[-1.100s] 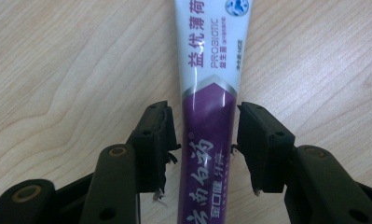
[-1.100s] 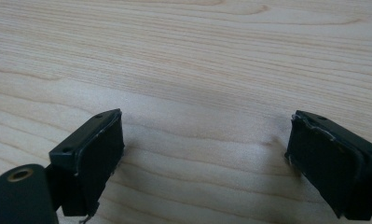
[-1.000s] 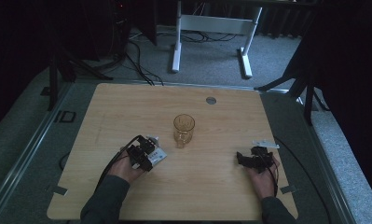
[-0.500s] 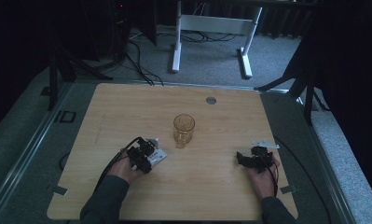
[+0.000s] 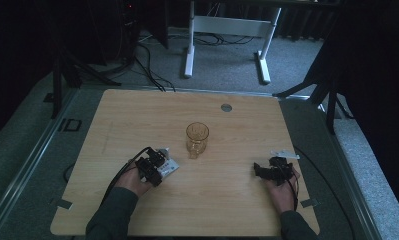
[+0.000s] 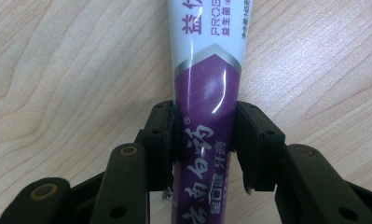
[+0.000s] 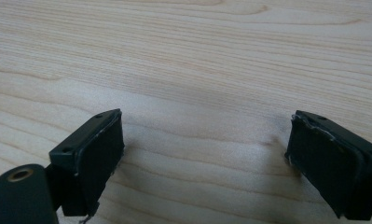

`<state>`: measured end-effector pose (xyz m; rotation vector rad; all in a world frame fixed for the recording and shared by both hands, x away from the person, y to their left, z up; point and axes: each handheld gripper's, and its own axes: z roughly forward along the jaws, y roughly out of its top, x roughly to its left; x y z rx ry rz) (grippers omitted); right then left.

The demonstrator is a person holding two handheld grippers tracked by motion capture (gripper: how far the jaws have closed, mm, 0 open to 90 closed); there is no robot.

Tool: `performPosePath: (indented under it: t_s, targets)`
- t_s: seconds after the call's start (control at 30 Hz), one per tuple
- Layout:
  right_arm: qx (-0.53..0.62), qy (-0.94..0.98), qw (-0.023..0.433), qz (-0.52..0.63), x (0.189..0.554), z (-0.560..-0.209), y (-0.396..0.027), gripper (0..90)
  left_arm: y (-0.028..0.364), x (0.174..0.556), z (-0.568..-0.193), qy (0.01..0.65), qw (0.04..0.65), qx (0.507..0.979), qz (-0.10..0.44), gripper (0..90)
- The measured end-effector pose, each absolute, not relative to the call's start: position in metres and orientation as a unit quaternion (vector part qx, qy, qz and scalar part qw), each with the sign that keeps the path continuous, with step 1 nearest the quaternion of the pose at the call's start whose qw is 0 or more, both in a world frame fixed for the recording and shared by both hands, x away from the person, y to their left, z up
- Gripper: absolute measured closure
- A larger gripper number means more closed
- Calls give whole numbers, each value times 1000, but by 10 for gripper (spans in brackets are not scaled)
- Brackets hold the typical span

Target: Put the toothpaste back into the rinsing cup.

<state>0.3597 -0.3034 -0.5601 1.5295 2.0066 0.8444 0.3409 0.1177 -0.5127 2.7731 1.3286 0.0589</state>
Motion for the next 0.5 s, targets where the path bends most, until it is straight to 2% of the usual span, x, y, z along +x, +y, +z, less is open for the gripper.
performPosePath:
  t_s: [0.5]
  targets:
    - [558, 733, 238, 308, 360, -560, -303, 107, 118, 344, -518, 434, 27, 900, 6, 594]
